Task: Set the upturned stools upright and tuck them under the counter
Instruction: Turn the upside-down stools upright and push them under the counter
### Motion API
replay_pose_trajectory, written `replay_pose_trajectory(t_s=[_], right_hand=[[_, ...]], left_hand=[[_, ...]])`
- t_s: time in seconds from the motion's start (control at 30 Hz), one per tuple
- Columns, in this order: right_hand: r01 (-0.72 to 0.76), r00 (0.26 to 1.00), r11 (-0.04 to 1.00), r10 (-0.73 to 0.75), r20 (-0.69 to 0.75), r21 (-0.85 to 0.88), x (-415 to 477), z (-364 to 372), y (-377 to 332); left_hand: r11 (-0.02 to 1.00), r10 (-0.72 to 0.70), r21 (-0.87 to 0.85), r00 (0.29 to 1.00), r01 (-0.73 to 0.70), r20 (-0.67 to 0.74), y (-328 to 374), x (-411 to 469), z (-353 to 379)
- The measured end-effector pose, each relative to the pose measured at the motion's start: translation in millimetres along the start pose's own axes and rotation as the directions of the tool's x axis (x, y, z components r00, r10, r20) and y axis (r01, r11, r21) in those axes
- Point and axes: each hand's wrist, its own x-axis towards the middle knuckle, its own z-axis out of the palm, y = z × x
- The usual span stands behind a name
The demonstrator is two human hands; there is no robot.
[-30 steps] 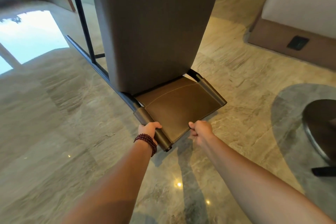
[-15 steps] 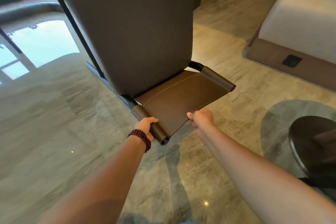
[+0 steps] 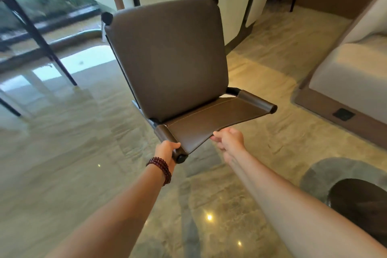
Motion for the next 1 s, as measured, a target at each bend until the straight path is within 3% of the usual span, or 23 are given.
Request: replay_pose_trajectory(t_s=[0.13, 0.23, 0.33, 0.4, 0.47, 0.53, 0.6, 0.77, 0.83, 0.87, 0.9, 0.93, 1.0], right_hand=[[-0.113, 0.991, 0.98, 0.099, 0.094, 0.163, -14.0, 40.6, -69.3], [-0.202, 0.971, 0.946, 0.158, 0.18, 0.255, -21.6, 70.4, -125.4], [-0.214, 0.969, 0.935, 0.166, 0.186, 0.283, -26.2, 101.5, -176.3], [-0.215, 0.969, 0.931, 0.165, 0.184, 0.296, -26.8, 122.1, -205.6], [-0.219, 0.968, 0.927, 0.168, 0.185, 0.304, -25.9, 139.4, -229.5], [-0.221, 0.964, 0.925, 0.158, 0.216, 0.308, -21.9, 157.8, -252.6], [-0.232, 0.954, 0.922, 0.154, 0.257, 0.31, -15.9, 176.2, -274.5], [-0.225, 0.913, 0.954, 0.136, 0.385, 0.197, 13.4, 225.3, -336.2], [-0.035, 0.931, 0.998, 0.053, 0.361, -0.057, 26.3, 246.4, -355.1], [0.145, 0.941, 0.958, -0.057, 0.333, -0.246, 36.3, 255.6, -361.4], [0.339, 0.924, 0.838, -0.212, 0.318, -0.428, 46.5, 262.1, -365.7], [0.505, 0.863, 0.659, -0.384, 0.328, -0.558, 56.3, 266.4, -371.3], [0.743, 0.609, 0.26, -0.643, 0.463, -0.616, 76.7, 273.8, -386.3]], left_hand=[[0.995, 0.093, 0.033, 0.994, -0.091, -0.061, 72.5, -18.8, 14.5], [0.943, 0.228, 0.248, 0.974, -0.222, 0.005, 128.7, -35.2, 25.2], [0.679, 0.378, 0.655, 0.923, -0.331, 0.075, 172.5, -46.3, 36.2], [0.477, 0.41, 0.814, 0.903, -0.331, 0.127, 199.9, -46.4, 40.8], [0.181, 0.436, 0.938, 0.879, -0.297, 0.194, 228.7, -47.3, 46.5], [-0.188, 0.47, 0.946, 0.821, -0.266, 0.324, 259.8, -46.2, 56.0], [-0.421, 0.464, 0.87, 0.764, -0.255, 0.448, 285.9, -46.5, 71.2], [-0.576, 0.56, 0.81, 0.668, -0.111, 0.49, 358.0, -28.8, 89.8], [-0.605, 0.579, 0.79, 0.626, -0.1, 0.523, 388.6, -19.9, 88.9], [-0.601, 0.588, 0.793, 0.615, -0.102, 0.525, 403.9, -15.4, 89.7], [-0.59, 0.597, 0.801, 0.61, -0.107, 0.521, 416.8, -11.7, 90.0], [-0.578, 0.606, 0.809, 0.606, -0.11, 0.515, 427.9, -7.5, 90.8], [-0.559, 0.617, 0.822, 0.606, -0.11, 0.501, 448.4, 2.4, 92.1]])
